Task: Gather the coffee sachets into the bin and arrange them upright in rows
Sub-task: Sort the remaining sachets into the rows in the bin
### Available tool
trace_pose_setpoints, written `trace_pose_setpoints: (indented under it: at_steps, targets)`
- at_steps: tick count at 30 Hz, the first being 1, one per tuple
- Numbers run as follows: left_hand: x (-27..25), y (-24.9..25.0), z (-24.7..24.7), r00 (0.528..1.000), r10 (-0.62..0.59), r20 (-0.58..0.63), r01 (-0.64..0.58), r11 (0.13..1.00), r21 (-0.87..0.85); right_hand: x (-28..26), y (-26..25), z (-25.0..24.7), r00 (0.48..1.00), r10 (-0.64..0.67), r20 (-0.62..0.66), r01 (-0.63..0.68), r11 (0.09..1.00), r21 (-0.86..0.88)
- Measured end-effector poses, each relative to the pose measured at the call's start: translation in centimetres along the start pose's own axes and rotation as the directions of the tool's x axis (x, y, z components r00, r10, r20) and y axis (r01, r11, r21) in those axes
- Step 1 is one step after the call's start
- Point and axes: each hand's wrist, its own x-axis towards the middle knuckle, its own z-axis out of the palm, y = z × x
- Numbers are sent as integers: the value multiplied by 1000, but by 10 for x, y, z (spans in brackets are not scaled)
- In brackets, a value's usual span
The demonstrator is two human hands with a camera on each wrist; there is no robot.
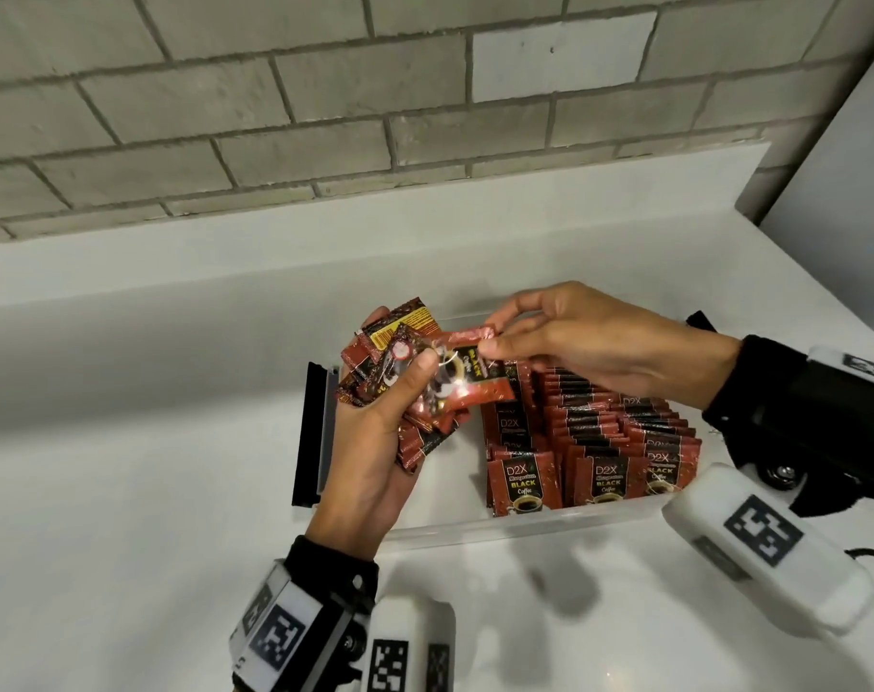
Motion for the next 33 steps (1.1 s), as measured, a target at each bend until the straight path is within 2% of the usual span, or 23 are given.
trace_pose_setpoints:
  at_steps: [2, 4, 6, 8, 11, 15, 23, 26, 30, 33]
  targets:
    - [2, -1, -1, 998, -9, -68, 9, 1000, 4, -1, -2, -10, 997, -24, -75, 24, 1000, 7]
    - [4, 0, -3, 991, -27, -130, 23, 999, -28, -4, -3, -21, 996, -20, -85, 17, 999, -37]
    - [5, 0, -3, 988, -62, -139, 54, 997, -60, -7, -1, -27, 1000, -13, -4, 11, 969, -246]
    - [4, 0, -4, 985, -92, -144, 81, 994, -78, -10, 6, -23, 991, 14, 130, 46, 895, -444]
    - [4, 0, -5, 986, -99, -136, 91, 994, -64, -8, 22, -7, 961, -2, 276, 173, 784, -596]
    - [2, 0, -5, 985, -105, -138, 107, 994, 6, -5, 39, 12, 943, -40, 331, 254, 730, -635]
    - [5, -3, -9, 971, -91, -222, 114, 989, 91, -8, 51, 14, 941, 8, 338, 247, 667, -703]
    - [6, -4, -11, 957, -109, -268, 151, 978, 141, -11, 56, 16, 929, 14, 370, 301, 552, -778]
    - [8, -7, -14, 935, -234, -268, 286, 942, 175, -14, 56, 22, 896, 0, 444, 409, 393, -824]
    - [10, -6, -15, 908, -329, -261, 371, 919, 131, -14, 54, 26, 884, -92, 459, 467, 243, -850]
